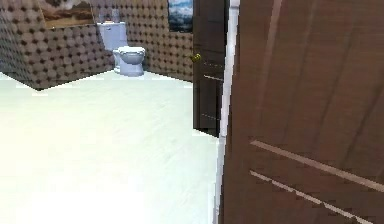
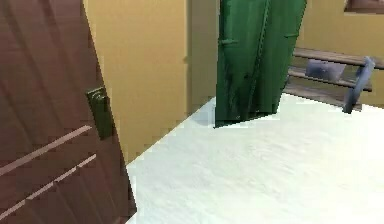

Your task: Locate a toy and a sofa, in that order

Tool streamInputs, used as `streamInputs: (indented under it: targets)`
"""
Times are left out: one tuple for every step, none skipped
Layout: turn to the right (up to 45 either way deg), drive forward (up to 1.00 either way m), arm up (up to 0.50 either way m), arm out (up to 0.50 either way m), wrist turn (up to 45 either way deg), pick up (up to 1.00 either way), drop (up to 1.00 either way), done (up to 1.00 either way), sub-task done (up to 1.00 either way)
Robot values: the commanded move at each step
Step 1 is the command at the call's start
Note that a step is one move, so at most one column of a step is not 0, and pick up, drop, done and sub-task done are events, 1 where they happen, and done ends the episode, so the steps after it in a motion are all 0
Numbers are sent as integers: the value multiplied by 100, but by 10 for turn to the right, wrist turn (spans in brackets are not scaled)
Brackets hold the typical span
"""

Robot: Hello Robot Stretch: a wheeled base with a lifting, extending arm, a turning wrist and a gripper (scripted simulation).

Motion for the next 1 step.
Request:
streamInputs:
  targets:
    - [450,0,0,0,0,0,0,0,0]
